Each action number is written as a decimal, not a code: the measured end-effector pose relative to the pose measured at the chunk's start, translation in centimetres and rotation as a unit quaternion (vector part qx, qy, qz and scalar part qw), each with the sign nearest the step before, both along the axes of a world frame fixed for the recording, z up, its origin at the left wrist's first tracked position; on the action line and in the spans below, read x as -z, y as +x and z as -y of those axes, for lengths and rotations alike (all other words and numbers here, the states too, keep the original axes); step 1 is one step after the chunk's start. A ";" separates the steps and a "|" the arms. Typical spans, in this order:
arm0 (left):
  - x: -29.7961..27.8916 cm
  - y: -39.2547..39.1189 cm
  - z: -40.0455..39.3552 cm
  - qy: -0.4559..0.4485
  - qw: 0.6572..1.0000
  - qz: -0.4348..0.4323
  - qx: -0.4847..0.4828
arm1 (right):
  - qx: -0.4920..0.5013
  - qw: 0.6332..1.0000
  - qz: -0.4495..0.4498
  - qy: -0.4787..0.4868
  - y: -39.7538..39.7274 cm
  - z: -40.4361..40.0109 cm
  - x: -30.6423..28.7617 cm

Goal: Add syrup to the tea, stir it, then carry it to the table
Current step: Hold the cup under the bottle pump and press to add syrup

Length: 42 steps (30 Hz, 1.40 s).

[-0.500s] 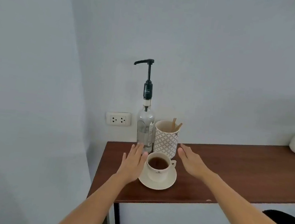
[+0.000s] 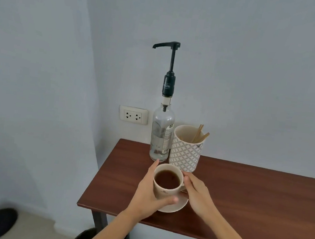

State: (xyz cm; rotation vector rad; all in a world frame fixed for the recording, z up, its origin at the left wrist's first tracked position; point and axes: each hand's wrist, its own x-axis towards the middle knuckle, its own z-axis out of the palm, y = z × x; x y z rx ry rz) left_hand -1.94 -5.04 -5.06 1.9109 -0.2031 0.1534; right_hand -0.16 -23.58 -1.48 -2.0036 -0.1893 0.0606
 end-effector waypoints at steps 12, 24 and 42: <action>-2.0 0.4 0.5 -0.019 0.988 0.113 -0.107 | -0.033 0.997 -0.021 0.061 0.8 -0.6 -3.1; -15.1 5.1 -5.3 -0.040 0.981 0.153 -0.111 | 0.054 0.973 0.224 0.023 7.8 -6.1 -22.0; -26.1 13.1 -8.5 -0.036 0.985 0.125 -0.114 | 0.031 0.947 0.086 0.307 16.5 -13.2 -29.3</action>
